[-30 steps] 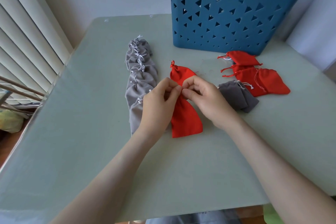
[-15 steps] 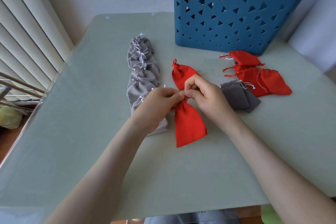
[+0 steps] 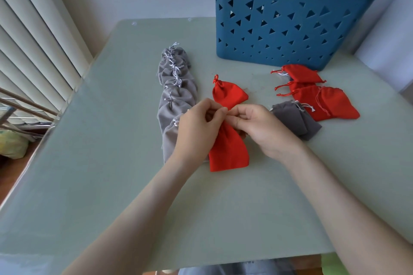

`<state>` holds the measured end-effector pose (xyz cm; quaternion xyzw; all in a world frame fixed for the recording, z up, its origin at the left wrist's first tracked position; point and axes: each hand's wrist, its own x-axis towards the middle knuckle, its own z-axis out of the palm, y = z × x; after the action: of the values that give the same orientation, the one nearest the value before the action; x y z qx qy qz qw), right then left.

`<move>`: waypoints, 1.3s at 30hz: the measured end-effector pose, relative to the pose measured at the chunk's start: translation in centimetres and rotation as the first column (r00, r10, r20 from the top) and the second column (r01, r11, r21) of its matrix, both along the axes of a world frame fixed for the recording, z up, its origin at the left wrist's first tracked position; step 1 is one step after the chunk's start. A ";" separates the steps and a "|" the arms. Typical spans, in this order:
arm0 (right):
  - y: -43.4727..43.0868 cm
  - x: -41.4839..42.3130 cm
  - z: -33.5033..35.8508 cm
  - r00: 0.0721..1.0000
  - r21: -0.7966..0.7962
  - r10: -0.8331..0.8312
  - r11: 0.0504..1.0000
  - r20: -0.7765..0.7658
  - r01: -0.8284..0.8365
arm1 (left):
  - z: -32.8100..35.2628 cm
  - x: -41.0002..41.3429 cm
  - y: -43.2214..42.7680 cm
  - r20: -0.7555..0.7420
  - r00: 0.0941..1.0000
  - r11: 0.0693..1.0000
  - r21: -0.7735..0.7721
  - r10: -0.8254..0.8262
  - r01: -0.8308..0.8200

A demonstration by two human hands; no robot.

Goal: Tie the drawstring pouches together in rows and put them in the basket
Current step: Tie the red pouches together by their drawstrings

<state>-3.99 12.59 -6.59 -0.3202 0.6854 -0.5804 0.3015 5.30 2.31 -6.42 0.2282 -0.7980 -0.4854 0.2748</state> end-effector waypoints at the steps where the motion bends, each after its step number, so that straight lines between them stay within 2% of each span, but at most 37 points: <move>1: 0.0 0.0 0.0 1.000 0.007 -0.008 1.000 0.000 0.008 | 0.0 0.0 0.1 0.004 1.000 1.000 -0.024 0.017 -0.017; 5: -0.2 0.1 0.2 0.997 0.006 -0.037 0.999 0.066 0.037 | 0.0 0.0 0.0 -0.036 0.999 1.000 -0.018 0.012 -0.013; 7: 0.0 -0.1 0.6 0.979 -0.029 -0.012 0.999 0.205 0.018 | 0.0 -0.1 -0.4 -0.082 0.996 0.998 0.039 -0.045 0.048; 9: 0.4 -0.4 1.0 0.919 -0.091 0.054 0.996 0.391 -0.019 | 0.0 -0.2 -0.7 -0.156 0.979 0.979 0.133 -0.130 0.151; 11: 0.7 -0.5 1.3 0.876 -0.126 0.104 0.991 0.472 -0.050 | 0.1 -0.2 -0.7 -0.207 0.960 0.958 0.177 -0.188 0.225; 13: 0.9 -0.7 1.3 0.861 -0.117 0.110 0.991 0.497 -0.059 | 0.0 -0.3 -0.7 -0.226 0.945 0.949 0.155 -0.238 0.276; 15: 1.1 -0.9 1.3 0.844 -0.094 0.082 0.995 0.531 -0.037 | -0.2 -0.4 -0.7 -0.228 0.937 0.957 0.063 -0.264 0.285; 17: 1.2 -1.0 1.3 0.836 -0.073 0.074 0.996 0.544 -0.041 | -0.4 -0.4 -1.0 -0.205 0.943 0.963 -0.129 -0.261 0.238; 19: 1.3 -1.0 1.1 0.838 -0.071 0.082 0.996 0.540 -0.052 | -0.5 -0.5 -1.3 -0.190 0.945 0.925 -0.326 -0.266 0.195; 22: 1.2 -1.2 0.7 0.846 -0.081 0.103 0.994 0.523 -0.070 | -0.5 -0.4 -1.5 -0.190 0.942 0.869 -0.467 -0.278 0.162; 27: 1.3 -1.5 0.6 0.909 -0.058 0.115 0.993 0.402 -0.100 | -0.6 -0.3 -1.8 -0.179 0.944 0.805 -0.580 -0.277 0.126; 30: 1.5 -1.5 0.7 0.936 -0.037 0.113 0.994 0.334 -0.107 | -0.6 -0.3 -1.8 -0.173 0.948 0.803 -0.584 -0.268 0.121; 32: 1.4 -1.3 0.9 0.965 -0.006 0.080 0.997 0.251 -0.081 | -0.6 -0.3 -1.6 -0.151 0.958 0.845 -0.517 -0.244 0.134; 35: 1.1 -1.1 0.8 0.999 0.035 0.012 0.999 0.032 -0.013 | -0.6 -0.2 -1.4 -0.089 0.976 0.923 -0.350 -0.201 0.158; 37: 1.0 -1.0 0.7 0.994 0.074 -0.016 0.997 -0.110 0.024 | -0.7 -0.2 -1.3 -0.045 0.983 0.958 -0.239 -0.177 0.161; 39: 1.0 -1.0 0.5 0.945 0.154 -0.033 0.984 -0.327 0.088 | -0.7 -0.2 -1.3 0.017 0.988 0.967 -0.204 -0.155 0.155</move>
<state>-4.99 13.56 -6.05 -0.3633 0.7809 -0.4701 0.1929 5.09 1.03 -7.16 0.1359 -0.8593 -0.4206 0.2576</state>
